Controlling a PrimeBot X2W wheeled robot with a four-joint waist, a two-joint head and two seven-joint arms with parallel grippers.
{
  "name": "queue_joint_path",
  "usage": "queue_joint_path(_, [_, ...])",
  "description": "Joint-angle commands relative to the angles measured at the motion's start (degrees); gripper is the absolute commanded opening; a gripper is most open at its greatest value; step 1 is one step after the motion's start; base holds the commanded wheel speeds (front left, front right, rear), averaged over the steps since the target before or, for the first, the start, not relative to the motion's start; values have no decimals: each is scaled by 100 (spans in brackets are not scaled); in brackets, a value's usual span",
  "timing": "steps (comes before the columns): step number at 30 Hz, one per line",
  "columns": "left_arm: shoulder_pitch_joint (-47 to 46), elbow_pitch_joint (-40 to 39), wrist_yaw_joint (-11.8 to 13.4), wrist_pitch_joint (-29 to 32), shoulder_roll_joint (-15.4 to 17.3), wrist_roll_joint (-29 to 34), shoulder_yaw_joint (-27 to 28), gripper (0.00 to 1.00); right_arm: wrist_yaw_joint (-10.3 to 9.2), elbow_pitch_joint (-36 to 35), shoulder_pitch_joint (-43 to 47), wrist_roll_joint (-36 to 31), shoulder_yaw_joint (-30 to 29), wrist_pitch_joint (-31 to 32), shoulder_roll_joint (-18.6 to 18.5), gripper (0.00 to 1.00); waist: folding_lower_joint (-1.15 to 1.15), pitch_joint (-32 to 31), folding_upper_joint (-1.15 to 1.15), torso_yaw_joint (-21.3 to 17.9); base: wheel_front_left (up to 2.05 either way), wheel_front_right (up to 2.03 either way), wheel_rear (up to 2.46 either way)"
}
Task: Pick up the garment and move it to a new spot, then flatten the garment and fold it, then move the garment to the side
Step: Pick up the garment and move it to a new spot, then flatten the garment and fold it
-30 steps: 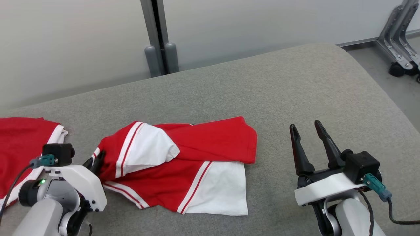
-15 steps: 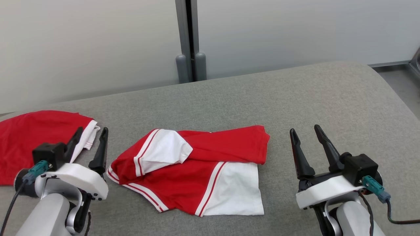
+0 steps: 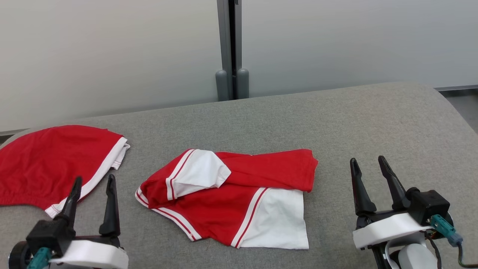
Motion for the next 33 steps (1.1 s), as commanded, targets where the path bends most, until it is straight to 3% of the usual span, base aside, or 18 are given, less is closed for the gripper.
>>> queue_joint_path(1, [128,-143,70,-31,-48,121,16,100,0,-24,70,-34,-28,-7,-11,100,0,18,0,20,0,0,0])
queue_joint_path(4, [351,-400,142,-31,-238,371,30,100,0,-49,121,-57,-68,-7,1,100,0,42,0,49,0,0,0])
queue_joint_path(9, [470,-464,37,-34,-415,565,49,100,0,-56,140,-66,-79,-7,7,100,0,53,0,83,0,0,0])
queue_joint_path(23, [436,-258,-168,-35,-522,661,137,100,0,22,43,-60,-55,-7,1,100,0,41,0,24,0,0,0])
queue_joint_path(28, [315,-145,-368,142,-630,324,96,100,0,31,12,-44,-52,-7,7,100,0,53,0,-15,0,0,0])
queue_joint_path(33, [130,-66,-702,727,-1030,-553,60,100,0,26,-35,-69,-62,-7,15,100,0,101,0,-127,0,0,0])
